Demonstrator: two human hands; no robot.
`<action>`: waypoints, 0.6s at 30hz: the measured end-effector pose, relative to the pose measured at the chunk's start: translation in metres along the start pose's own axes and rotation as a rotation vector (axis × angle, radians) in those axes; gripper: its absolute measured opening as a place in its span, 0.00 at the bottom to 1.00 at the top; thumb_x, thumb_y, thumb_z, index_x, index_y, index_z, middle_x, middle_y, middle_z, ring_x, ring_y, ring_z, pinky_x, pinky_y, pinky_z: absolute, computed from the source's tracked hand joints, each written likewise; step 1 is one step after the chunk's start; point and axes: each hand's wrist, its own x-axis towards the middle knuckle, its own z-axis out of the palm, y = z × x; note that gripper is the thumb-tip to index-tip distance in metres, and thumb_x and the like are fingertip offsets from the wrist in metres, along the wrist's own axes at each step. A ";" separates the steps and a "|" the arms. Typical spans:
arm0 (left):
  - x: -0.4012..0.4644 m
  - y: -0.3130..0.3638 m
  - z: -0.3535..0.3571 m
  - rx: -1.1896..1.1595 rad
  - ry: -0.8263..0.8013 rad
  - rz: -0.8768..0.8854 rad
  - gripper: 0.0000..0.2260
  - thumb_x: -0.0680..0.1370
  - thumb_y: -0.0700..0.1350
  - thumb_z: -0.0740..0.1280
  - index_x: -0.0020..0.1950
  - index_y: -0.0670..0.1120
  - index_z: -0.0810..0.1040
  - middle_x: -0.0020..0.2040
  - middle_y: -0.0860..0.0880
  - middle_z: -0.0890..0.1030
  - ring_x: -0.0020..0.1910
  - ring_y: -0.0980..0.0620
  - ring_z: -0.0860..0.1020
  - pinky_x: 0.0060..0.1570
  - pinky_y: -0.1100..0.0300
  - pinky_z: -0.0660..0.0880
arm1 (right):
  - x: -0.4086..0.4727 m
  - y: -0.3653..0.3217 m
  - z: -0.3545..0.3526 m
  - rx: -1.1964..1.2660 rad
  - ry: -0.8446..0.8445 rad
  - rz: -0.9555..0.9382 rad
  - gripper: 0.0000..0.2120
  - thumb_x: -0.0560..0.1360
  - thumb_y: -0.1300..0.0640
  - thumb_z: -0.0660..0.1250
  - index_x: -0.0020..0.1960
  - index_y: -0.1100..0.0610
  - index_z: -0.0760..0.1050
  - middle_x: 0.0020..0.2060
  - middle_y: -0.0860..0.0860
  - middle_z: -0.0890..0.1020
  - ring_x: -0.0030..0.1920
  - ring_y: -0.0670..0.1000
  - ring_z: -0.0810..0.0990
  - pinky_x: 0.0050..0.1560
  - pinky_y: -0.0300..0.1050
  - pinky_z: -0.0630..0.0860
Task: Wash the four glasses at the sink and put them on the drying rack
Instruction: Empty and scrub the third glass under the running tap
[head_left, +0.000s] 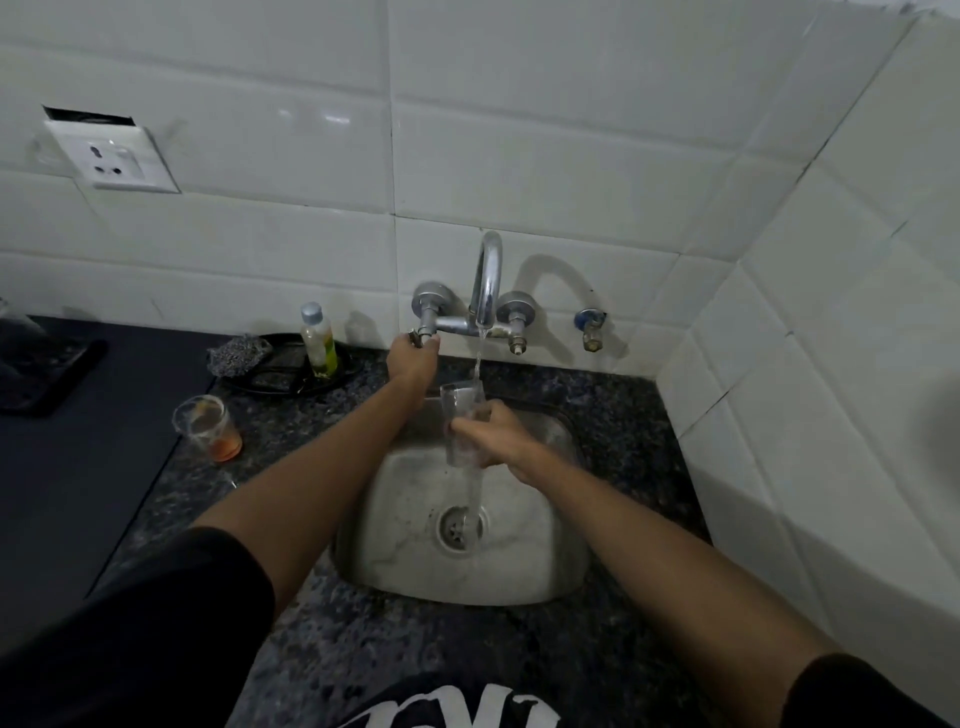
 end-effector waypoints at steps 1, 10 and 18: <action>0.003 0.004 0.001 0.045 0.012 0.016 0.12 0.81 0.46 0.69 0.58 0.39 0.79 0.52 0.41 0.83 0.52 0.42 0.82 0.55 0.46 0.81 | 0.001 0.000 0.000 0.015 0.006 -0.006 0.23 0.72 0.49 0.77 0.62 0.53 0.72 0.56 0.52 0.80 0.57 0.54 0.83 0.50 0.52 0.83; 0.008 0.002 0.001 0.379 0.030 0.238 0.11 0.82 0.42 0.64 0.55 0.33 0.79 0.52 0.35 0.83 0.52 0.35 0.81 0.51 0.46 0.78 | 0.009 0.000 -0.002 0.084 0.083 -0.237 0.28 0.69 0.60 0.79 0.66 0.51 0.75 0.56 0.51 0.84 0.57 0.50 0.84 0.62 0.53 0.81; -0.001 0.005 0.004 0.569 0.017 0.329 0.09 0.83 0.39 0.63 0.59 0.34 0.78 0.55 0.34 0.82 0.55 0.36 0.80 0.52 0.48 0.75 | 0.001 -0.022 -0.019 -0.041 0.206 -0.507 0.30 0.65 0.56 0.85 0.63 0.53 0.76 0.54 0.46 0.84 0.53 0.43 0.84 0.56 0.39 0.81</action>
